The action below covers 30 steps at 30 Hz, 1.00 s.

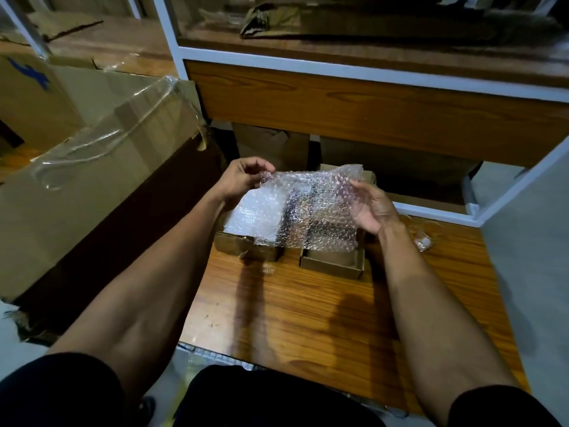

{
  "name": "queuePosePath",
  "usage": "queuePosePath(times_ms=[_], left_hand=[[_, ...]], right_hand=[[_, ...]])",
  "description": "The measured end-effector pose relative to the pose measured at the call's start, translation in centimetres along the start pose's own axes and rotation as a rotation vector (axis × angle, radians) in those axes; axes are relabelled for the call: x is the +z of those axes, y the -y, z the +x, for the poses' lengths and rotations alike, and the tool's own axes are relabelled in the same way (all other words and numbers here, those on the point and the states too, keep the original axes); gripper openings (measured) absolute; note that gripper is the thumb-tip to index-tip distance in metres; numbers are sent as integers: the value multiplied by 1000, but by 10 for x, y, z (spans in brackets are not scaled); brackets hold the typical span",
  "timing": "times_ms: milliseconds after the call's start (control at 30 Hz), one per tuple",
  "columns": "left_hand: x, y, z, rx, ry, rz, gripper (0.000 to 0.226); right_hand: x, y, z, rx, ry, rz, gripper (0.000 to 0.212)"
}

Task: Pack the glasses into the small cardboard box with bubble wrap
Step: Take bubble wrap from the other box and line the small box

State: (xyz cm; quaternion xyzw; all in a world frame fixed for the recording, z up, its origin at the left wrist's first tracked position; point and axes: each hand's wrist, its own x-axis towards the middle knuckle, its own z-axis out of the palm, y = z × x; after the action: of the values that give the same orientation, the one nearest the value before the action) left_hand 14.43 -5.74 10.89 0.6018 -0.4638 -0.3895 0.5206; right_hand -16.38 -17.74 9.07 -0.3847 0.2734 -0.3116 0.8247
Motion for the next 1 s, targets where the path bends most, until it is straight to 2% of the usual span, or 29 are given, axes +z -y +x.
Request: queuePosePath(times_ms=[67,167,233,300,433,533,733,867,1000], left_hand=[[0,0,0,11,-10,-5,23],[0,-1,1,29,-33,-24,30],[2,-2,1,38,-53,-20,31],[4,-3,2,55,-65,-18,28],[6,-9,0,74,-35,-34,21],[5,-13,-1,41,3,-129,18],[5,-27,0,-8,67,-209,19],[7,-28,2,1,54,-211,17],[7,-21,4,-4,27,-227,16]], right_hand=[[0,5,5,-52,-20,-37,27],[9,16,8,-91,-96,-140,59],[15,23,9,-125,-154,-224,64],[17,29,11,-181,-175,-291,61],[15,42,10,-277,-173,-523,44],[14,51,9,-342,-175,-701,36],[15,69,6,-350,-155,-795,36],[13,66,12,-397,-229,-892,27],[11,58,17,-398,-236,-800,18]])
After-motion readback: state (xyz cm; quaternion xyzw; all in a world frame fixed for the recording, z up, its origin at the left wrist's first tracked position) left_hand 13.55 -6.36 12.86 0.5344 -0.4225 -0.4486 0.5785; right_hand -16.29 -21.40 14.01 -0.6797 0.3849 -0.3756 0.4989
